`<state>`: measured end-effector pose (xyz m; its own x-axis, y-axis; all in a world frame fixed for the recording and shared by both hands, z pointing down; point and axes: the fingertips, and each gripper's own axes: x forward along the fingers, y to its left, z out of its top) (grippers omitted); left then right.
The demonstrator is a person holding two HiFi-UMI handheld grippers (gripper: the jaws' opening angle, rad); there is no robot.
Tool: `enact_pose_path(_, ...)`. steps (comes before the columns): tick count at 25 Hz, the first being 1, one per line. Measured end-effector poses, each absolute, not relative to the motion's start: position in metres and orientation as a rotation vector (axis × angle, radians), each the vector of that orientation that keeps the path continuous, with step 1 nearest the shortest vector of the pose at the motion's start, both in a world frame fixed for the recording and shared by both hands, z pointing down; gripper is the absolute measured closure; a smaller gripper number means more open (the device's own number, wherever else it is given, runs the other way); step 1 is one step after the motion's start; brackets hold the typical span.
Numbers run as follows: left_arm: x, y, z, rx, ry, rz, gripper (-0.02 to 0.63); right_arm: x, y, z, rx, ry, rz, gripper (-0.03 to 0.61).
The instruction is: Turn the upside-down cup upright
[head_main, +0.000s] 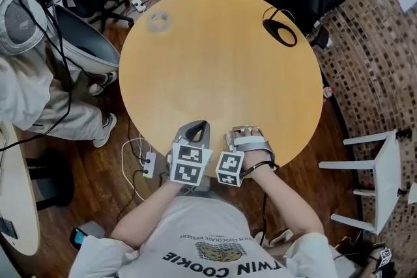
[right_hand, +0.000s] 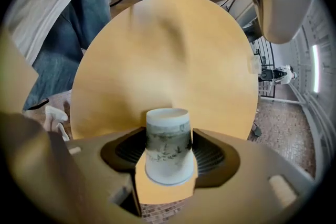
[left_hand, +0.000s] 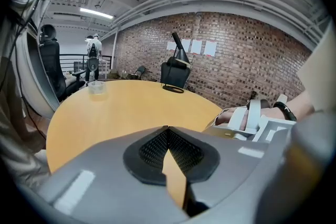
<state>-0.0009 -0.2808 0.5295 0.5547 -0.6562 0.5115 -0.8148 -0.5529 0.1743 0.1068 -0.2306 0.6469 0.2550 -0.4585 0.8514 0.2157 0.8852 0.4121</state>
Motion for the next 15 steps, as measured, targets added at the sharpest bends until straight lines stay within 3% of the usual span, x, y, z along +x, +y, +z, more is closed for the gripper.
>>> enact_pose_path(15, 0.004, -0.281, 0.531, 2.409, -1.164, 0.566, 0.611, 0.099, -0.232, 0.636, 0.329, -1.375, -0.417, 0.296)
